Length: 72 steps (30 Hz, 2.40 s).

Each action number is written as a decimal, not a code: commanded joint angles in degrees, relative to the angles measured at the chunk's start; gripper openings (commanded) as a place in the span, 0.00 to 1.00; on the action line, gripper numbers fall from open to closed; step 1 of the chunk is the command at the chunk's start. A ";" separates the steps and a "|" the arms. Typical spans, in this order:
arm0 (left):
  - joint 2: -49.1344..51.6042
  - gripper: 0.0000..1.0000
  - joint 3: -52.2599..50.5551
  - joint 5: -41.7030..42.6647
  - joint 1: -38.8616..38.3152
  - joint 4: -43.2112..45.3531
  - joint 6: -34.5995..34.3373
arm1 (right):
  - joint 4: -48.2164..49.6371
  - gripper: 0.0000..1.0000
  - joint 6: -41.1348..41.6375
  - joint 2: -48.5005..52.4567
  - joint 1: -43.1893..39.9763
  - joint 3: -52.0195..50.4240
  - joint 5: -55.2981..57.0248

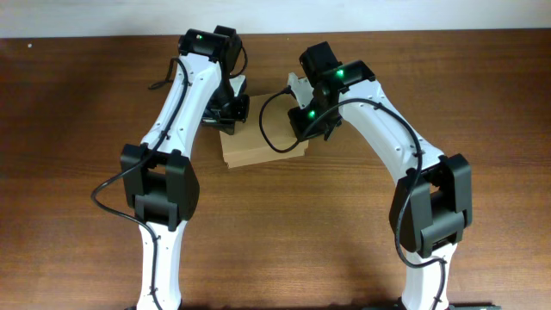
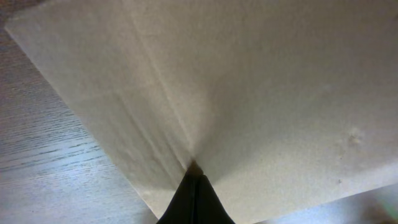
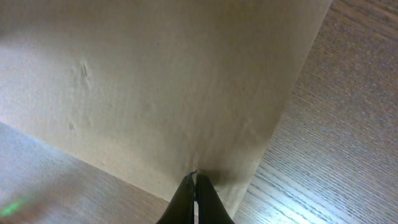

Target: Pack container

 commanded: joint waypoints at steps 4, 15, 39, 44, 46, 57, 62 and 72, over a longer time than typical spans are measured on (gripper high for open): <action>-1.29 0.02 7.10 0.02 3.26 -3.21 -0.28 | -2.97 0.04 -1.70 -2.19 -3.30 10.82 1.38; -6.86 0.05 37.53 0.02 15.98 -4.48 -0.26 | -8.61 0.04 -3.45 -5.77 -15.91 41.90 1.38; -17.79 1.00 48.85 -7.06 20.28 0.39 -0.07 | -8.50 0.99 -4.87 -8.66 -17.22 67.82 1.38; -17.79 1.00 48.85 -7.06 20.28 0.37 -0.07 | -8.50 0.99 -4.87 -8.66 -17.22 67.82 1.38; -17.79 1.00 48.85 -7.06 20.28 0.39 -0.07 | -8.50 0.99 -4.87 -8.63 -17.22 67.82 1.38; -17.79 1.00 48.85 -7.06 20.28 0.39 -0.07 | -8.50 0.99 -4.87 -8.61 -17.22 67.82 1.38; -17.79 1.00 48.85 -7.06 20.28 0.39 -0.07 | -8.66 0.99 -4.87 -8.61 -17.22 67.82 1.38; -17.79 1.00 48.85 -7.06 20.28 0.37 -0.07 | -13.42 0.99 -4.87 -22.80 -17.25 53.96 1.38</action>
